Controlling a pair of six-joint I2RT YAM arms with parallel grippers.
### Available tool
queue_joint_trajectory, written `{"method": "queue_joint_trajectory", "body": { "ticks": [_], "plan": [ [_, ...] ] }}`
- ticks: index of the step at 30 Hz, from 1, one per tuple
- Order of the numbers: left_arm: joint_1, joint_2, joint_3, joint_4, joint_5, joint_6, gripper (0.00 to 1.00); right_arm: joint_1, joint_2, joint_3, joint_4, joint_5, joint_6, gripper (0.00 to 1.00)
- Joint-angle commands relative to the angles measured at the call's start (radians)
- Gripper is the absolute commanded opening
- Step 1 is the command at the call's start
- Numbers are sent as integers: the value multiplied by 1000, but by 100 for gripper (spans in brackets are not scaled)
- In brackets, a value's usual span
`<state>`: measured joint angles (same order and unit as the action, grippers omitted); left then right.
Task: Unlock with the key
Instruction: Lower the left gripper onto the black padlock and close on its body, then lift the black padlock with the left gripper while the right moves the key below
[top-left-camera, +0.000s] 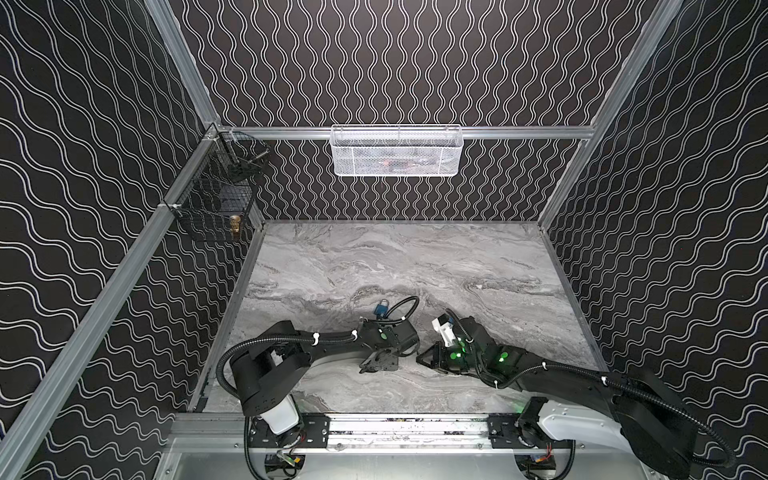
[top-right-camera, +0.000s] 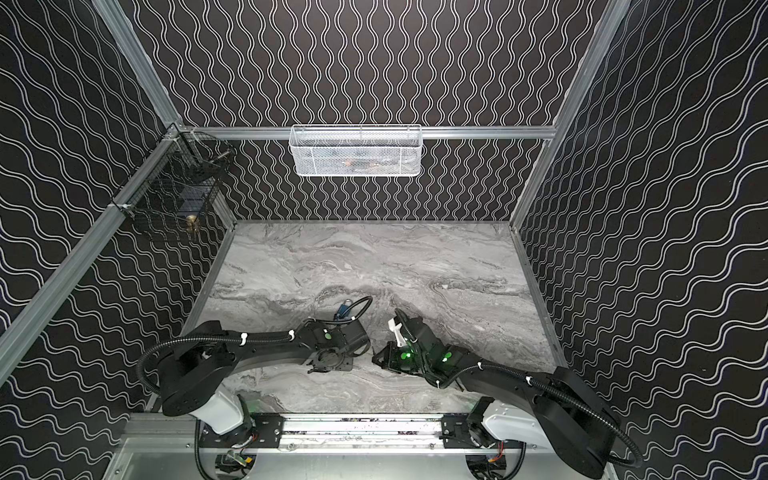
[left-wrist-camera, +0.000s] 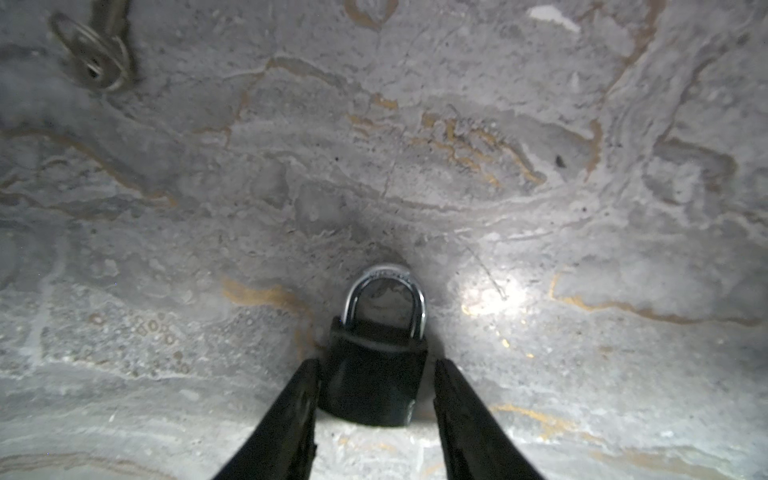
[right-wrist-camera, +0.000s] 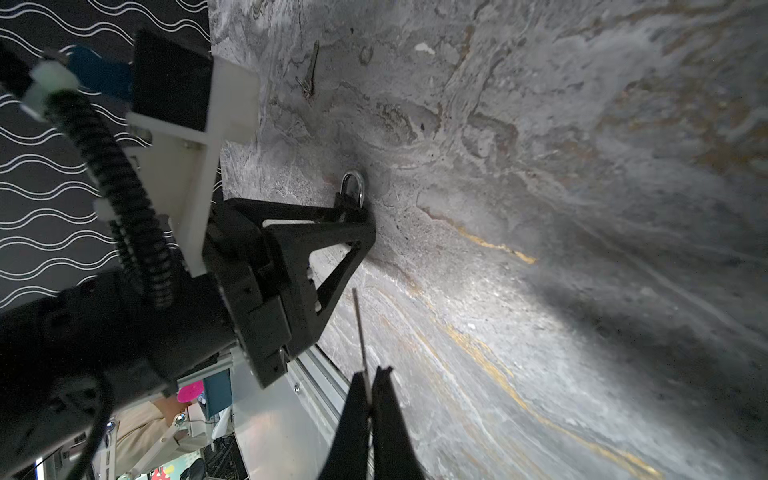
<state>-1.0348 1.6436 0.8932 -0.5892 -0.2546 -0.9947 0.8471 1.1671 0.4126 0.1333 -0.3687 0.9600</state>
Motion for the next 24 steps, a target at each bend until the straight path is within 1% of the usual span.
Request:
{"method": "queue_joint_trajectory", "body": {
  "ticks": [1,13,19,24],
  "plan": [
    [5,9,-7,-1,0,-5,46,1,3,-1,32,-5,13,0],
    [6,-4,-4,-10,0,-12,37,0,15,0,36,-10,9,0],
    [5,-56,-7,-23,-27,-39,33,0,4,12,8,-2,-6,0],
    [6,-94,-4,-29,-49,-58,33,0,-2,18,-11,1,-10,0]
  ]
}}
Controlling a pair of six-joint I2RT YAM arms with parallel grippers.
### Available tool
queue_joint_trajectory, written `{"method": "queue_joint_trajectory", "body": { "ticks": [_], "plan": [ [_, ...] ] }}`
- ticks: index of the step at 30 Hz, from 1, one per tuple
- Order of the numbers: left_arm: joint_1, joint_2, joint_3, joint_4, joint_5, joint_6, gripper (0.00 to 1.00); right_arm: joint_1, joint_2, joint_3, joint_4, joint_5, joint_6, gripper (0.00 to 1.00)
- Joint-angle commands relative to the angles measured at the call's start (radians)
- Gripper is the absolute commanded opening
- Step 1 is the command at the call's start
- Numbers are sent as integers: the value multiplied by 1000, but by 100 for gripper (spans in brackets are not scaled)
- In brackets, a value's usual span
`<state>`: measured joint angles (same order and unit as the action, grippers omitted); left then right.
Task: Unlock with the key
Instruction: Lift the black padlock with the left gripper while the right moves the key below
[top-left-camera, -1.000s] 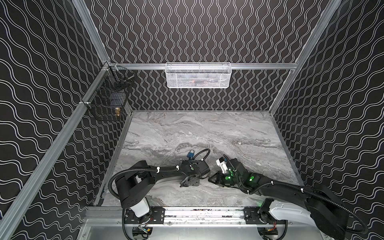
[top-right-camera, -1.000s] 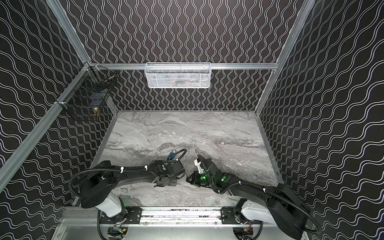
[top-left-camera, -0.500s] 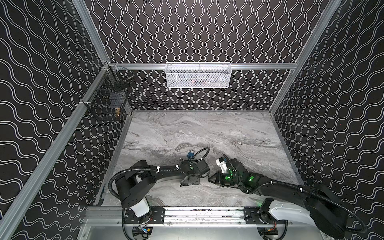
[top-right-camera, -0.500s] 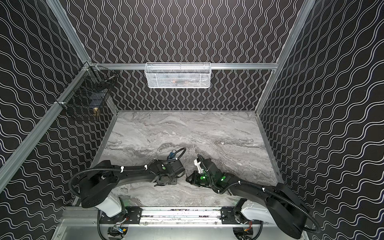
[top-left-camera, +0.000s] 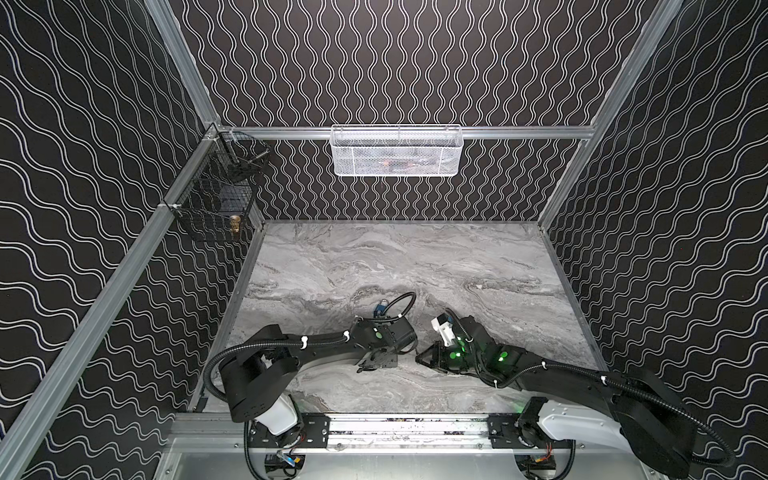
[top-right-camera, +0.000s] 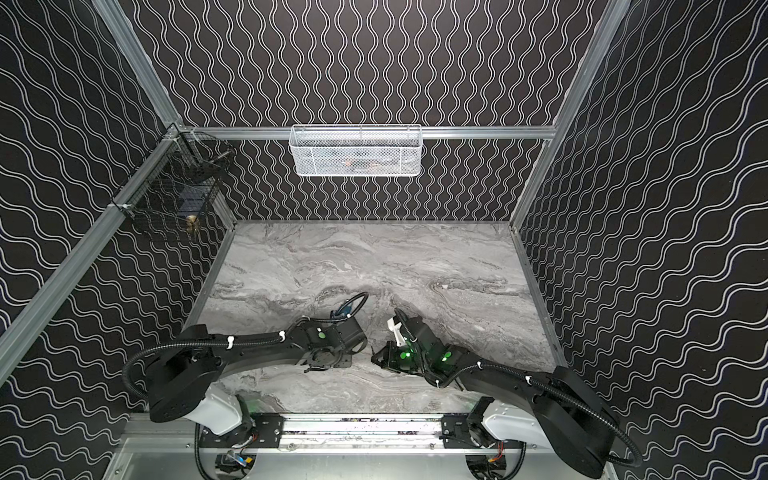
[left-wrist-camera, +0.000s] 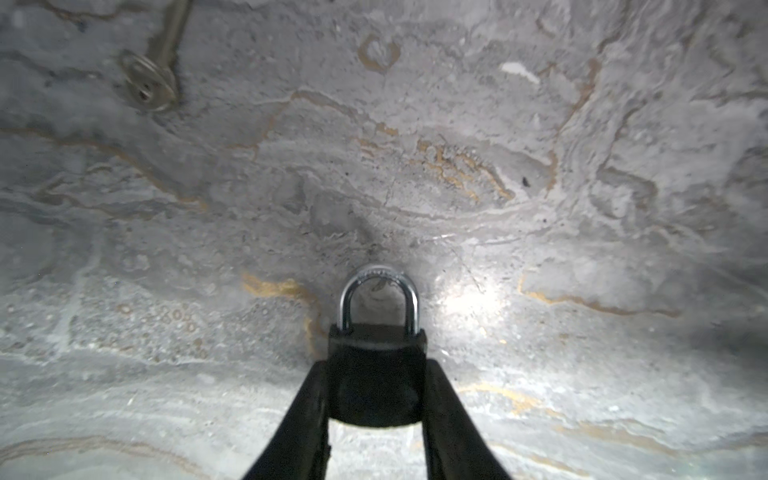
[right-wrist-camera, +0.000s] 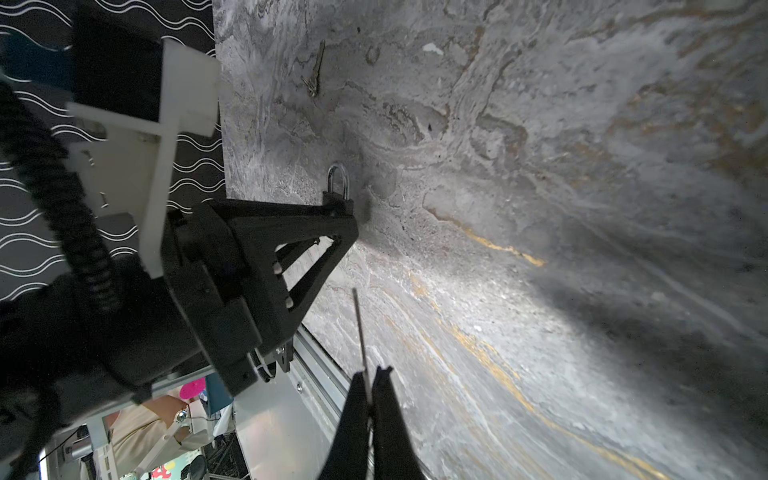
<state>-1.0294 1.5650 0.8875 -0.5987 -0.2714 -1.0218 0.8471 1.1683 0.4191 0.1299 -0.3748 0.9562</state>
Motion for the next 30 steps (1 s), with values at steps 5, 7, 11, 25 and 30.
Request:
{"method": "queue_joint_trajectory", "body": {
  "ticks": [5,7,11,25,30],
  "plan": [
    [0,-59,34,-49,-72,-56,30,32,1,35,-27,37,2,0],
    [0,-87,47,-44,-89,-72,29,62,-2,42,-23,76,18,0],
    [0,-132,84,-41,-116,-106,27,130,-11,34,27,166,59,0],
    [0,-184,160,-60,-155,-159,23,259,68,15,356,384,134,0],
    [0,-181,163,-44,-130,-143,22,259,120,37,440,391,97,0]
  ]
}}
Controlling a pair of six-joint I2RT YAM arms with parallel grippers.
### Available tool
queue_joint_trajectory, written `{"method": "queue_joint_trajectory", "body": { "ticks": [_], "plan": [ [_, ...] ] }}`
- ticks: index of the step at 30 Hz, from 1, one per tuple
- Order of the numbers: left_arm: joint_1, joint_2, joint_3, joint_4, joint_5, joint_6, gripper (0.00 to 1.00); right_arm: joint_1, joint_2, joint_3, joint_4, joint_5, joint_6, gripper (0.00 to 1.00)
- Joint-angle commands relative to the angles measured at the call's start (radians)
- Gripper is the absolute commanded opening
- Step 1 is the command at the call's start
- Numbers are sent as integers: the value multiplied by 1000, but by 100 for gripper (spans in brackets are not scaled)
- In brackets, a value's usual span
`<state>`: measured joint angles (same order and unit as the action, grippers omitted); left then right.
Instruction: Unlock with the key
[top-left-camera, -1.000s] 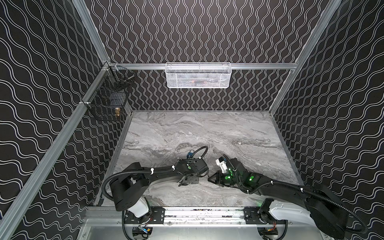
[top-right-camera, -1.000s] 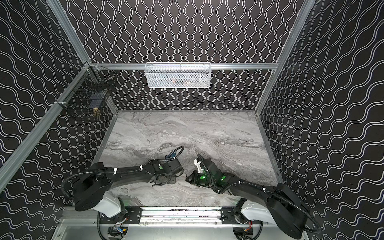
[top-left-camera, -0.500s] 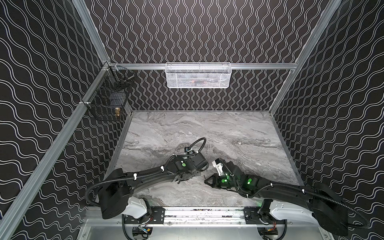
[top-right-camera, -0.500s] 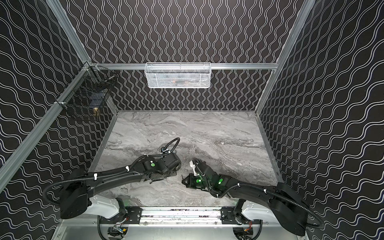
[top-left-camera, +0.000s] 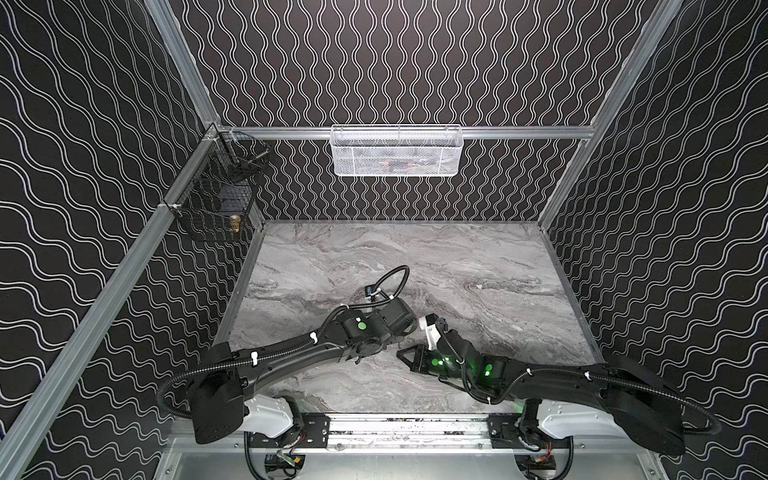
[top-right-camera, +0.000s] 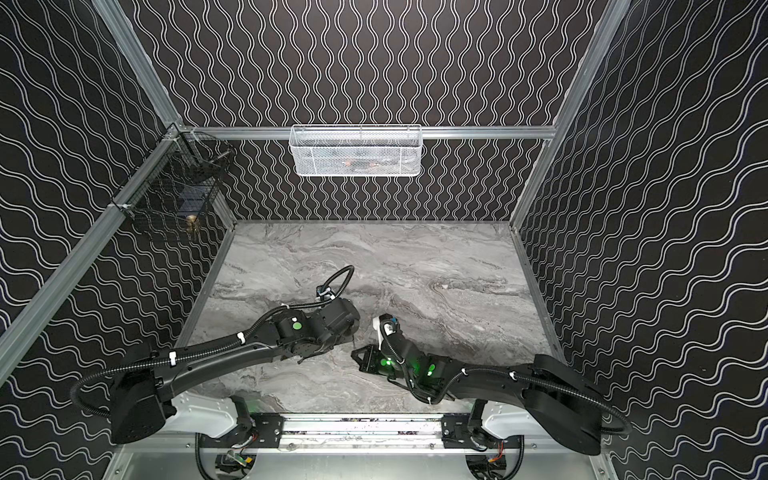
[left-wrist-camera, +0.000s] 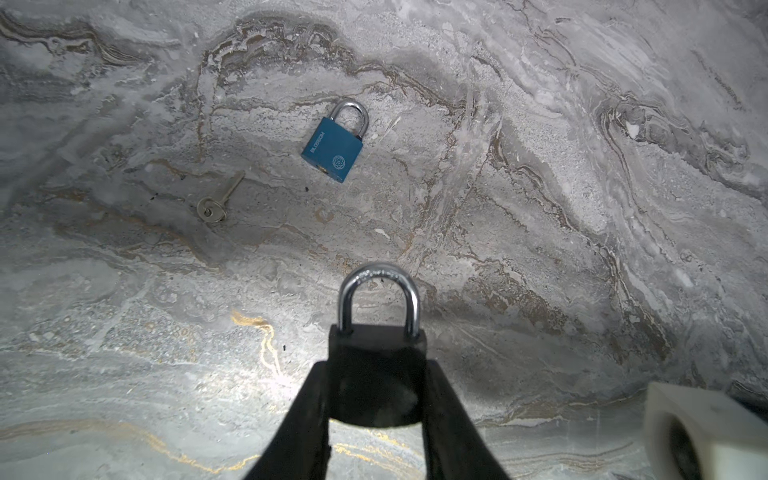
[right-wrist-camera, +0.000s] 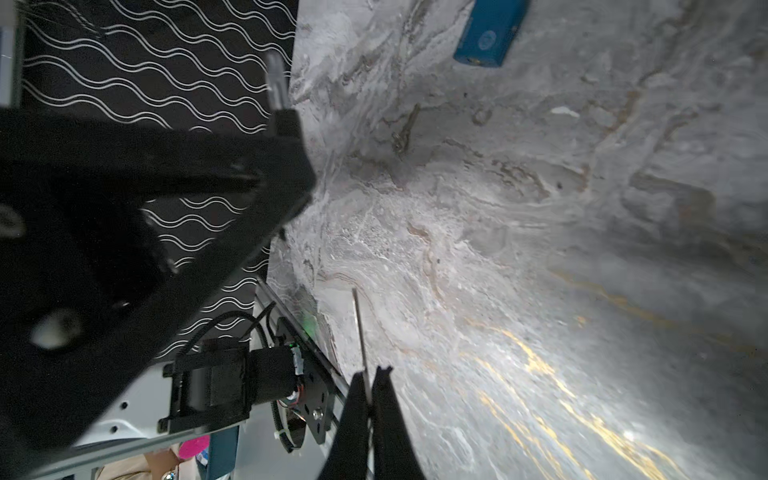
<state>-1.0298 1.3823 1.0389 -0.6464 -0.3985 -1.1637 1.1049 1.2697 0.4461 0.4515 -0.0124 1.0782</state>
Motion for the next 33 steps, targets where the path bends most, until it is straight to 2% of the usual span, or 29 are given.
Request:
{"method": "queue_joint_trajectory", "body": {
  "ticks": [1,3,8,33],
  "plan": [
    [0,2,14,2,1,2,21,1,28,5,152,30,-27,0],
    [0,3,18,-3,4,7,21,1,50,3,209,26,-36,0],
    [0,-3,21,4,12,20,20,1,88,20,220,17,-38,0],
    [0,-8,16,22,41,59,18,-40,108,-1,271,-15,-22,0]
  ]
}}
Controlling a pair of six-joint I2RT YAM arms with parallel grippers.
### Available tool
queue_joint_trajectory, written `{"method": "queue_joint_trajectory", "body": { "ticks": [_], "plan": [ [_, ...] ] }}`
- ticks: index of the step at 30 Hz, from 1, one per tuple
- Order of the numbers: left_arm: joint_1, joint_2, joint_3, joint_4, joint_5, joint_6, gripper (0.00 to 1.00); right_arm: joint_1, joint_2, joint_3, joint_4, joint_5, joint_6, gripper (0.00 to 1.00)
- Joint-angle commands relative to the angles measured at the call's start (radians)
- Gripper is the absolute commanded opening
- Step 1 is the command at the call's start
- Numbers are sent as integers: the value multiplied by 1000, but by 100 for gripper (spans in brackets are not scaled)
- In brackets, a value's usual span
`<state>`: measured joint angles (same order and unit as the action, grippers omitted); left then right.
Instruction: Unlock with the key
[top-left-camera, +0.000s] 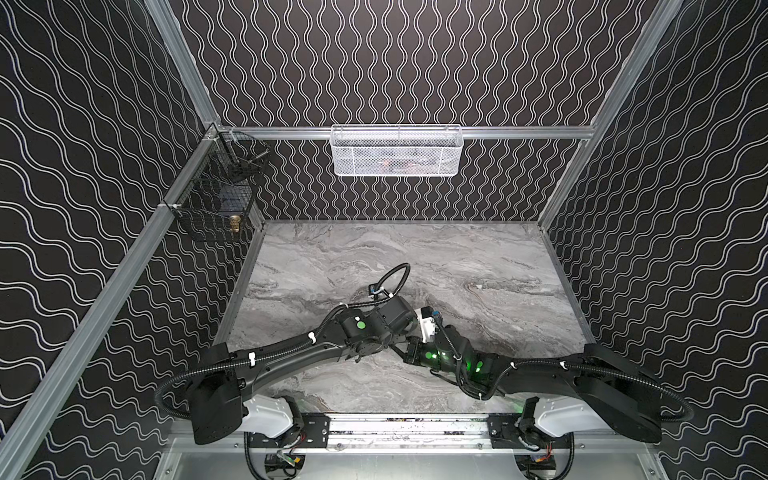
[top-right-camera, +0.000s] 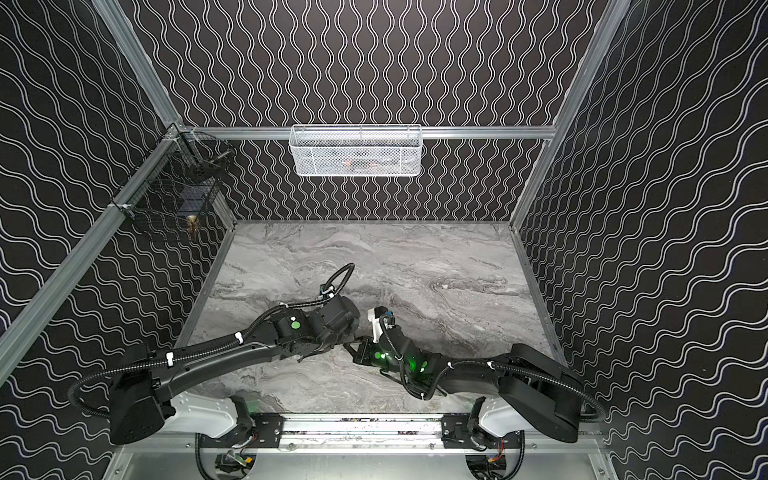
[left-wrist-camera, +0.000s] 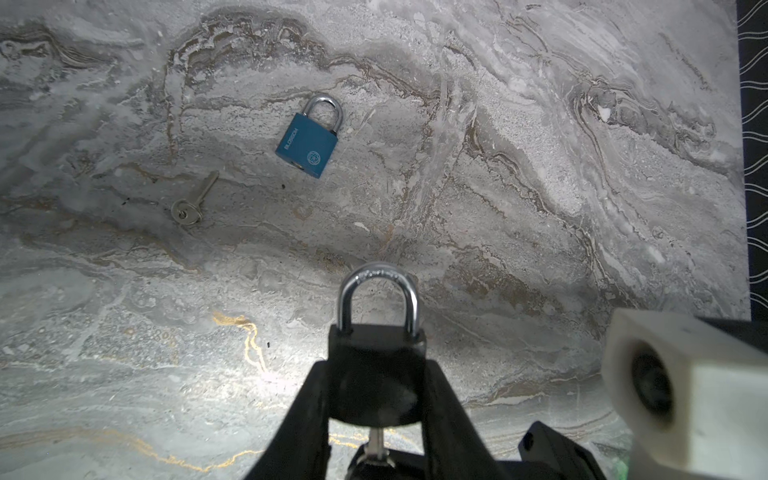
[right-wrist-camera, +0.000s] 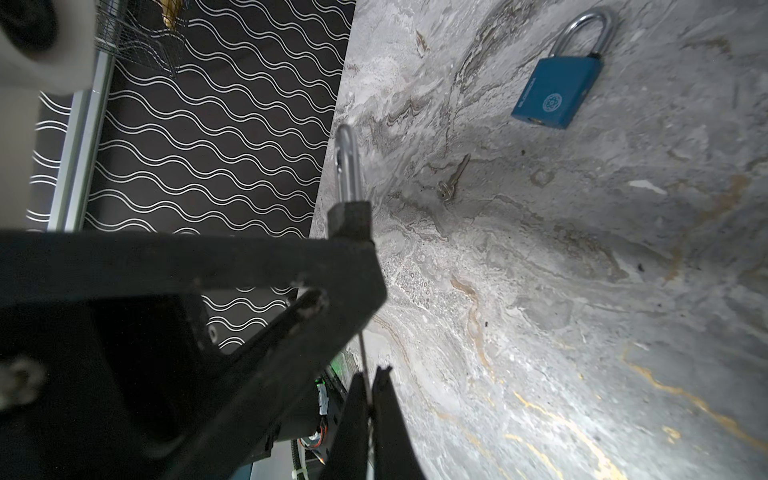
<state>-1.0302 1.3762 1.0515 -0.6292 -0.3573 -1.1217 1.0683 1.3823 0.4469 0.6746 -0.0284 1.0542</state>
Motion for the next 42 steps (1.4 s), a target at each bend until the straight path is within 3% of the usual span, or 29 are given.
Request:
{"method": "queue_joint_trajectory", "body": {
  "ticks": [1,18,42],
  "plan": [
    [1,1,5,1,0,18,17,-4,-6,2,47,-1,-2,0],
    [-1,4,10,-29,-19,25,15,-16,-55,4,13,-4,-20,0],
    [-29,-27,-14,-12,119,79,15,-16,-112,63,-67,69,-166,0]
  ]
}}
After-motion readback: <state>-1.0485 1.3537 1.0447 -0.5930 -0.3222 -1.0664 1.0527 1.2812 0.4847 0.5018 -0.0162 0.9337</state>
